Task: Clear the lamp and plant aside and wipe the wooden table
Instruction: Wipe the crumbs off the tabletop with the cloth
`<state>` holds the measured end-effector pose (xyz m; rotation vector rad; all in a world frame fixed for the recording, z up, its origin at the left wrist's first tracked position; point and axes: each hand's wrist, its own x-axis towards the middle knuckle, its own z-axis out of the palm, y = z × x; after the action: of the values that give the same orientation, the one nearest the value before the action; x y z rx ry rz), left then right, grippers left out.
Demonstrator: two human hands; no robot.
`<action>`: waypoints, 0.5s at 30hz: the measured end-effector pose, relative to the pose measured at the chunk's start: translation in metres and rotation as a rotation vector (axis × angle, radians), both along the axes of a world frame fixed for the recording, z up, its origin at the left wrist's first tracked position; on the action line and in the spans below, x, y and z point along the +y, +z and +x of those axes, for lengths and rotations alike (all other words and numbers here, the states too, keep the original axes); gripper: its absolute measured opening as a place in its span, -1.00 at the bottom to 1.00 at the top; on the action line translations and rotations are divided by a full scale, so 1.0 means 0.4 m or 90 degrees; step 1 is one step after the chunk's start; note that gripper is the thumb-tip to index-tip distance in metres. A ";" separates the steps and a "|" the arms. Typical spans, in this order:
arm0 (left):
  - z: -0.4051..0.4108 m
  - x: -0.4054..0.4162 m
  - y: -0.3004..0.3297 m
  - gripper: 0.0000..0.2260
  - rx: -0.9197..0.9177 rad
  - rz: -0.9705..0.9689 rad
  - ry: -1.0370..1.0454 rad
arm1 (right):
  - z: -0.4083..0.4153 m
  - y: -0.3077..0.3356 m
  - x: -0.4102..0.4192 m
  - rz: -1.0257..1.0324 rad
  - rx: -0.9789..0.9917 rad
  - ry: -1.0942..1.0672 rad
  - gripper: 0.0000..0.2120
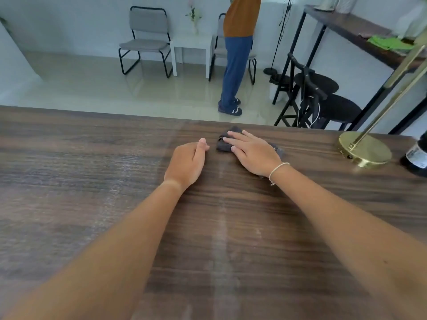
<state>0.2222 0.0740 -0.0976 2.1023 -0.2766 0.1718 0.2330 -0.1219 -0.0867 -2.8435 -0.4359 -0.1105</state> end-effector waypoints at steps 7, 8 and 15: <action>-0.024 0.006 0.008 -0.57 0.039 -0.053 -0.010 | -0.206 0.013 0.032 -0.003 -0.008 0.055 -0.63; -0.034 0.008 0.009 -0.58 0.043 -0.052 -0.014 | -0.236 0.014 0.039 -0.002 -0.009 0.061 -0.63; -0.171 0.021 0.018 -0.58 0.038 -0.029 -0.014 | -0.456 0.024 0.079 0.001 -0.001 0.110 -0.63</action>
<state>0.1539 0.0824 -0.0906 2.0549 -0.2573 0.1007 0.0504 -0.0905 -0.0772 -2.7896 -0.6778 -0.0801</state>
